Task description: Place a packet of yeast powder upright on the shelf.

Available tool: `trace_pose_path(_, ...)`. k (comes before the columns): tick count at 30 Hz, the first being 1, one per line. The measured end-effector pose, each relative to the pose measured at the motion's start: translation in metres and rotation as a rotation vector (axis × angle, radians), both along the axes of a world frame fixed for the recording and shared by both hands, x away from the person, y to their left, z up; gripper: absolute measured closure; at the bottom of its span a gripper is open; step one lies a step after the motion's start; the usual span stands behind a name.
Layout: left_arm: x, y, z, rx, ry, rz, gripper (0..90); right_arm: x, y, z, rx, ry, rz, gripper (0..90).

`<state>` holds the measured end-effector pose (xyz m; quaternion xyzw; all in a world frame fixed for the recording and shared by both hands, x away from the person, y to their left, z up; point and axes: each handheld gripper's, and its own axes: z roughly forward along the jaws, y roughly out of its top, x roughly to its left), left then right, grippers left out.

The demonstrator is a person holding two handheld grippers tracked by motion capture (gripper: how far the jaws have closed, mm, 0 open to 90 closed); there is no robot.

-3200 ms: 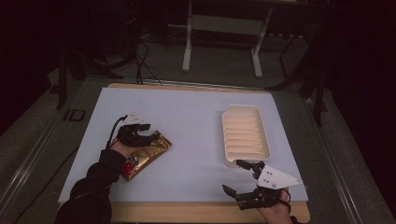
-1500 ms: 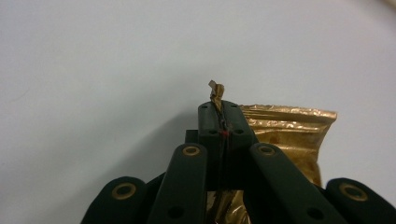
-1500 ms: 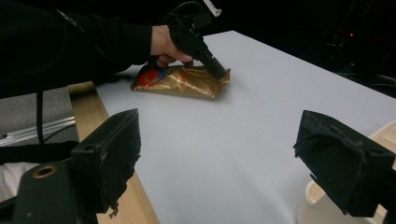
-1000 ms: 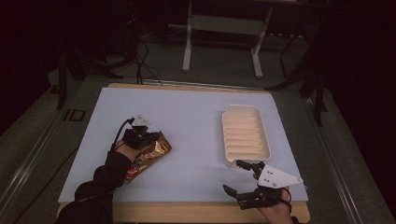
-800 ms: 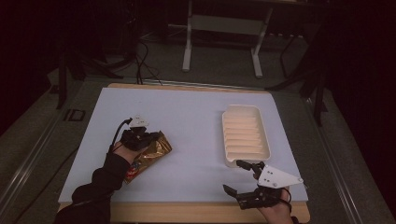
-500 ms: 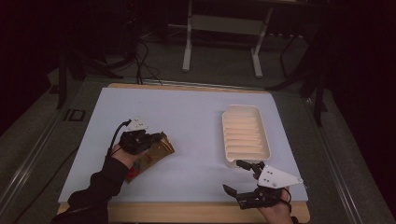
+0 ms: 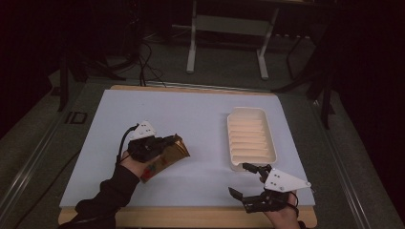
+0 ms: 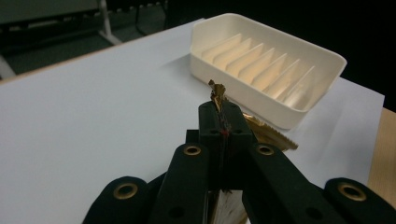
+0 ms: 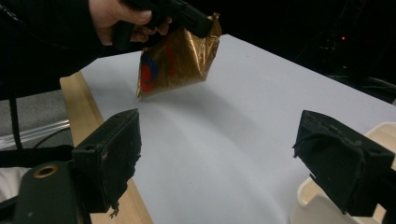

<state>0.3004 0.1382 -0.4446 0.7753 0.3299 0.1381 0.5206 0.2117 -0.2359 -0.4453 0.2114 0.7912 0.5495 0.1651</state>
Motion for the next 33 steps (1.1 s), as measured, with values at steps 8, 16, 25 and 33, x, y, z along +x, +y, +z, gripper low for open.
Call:
trace_pose_path(8,-0.008,-0.011,0.003,-0.118,-0.012,0.005,90.0,0.000,-0.001,0.003,-0.001,-0.006,-0.017,14.8)
trace_pose_path(16,-0.016,-0.026,0.001,-0.177,0.005,-0.071,89.9,-0.003,0.000,0.011,0.005,-0.013,-0.013,21.1)
trace_pose_path(25,-0.026,-0.036,0.004,-0.301,-0.029,-0.084,89.9,0.001,0.001,0.026,0.020,-0.038,-0.020,22.5)
trace_pose_path(33,-0.028,-0.038,-0.001,-0.347,-0.022,-0.078,89.9,0.008,0.007,0.030,0.010,-0.038,-0.019,27.7)
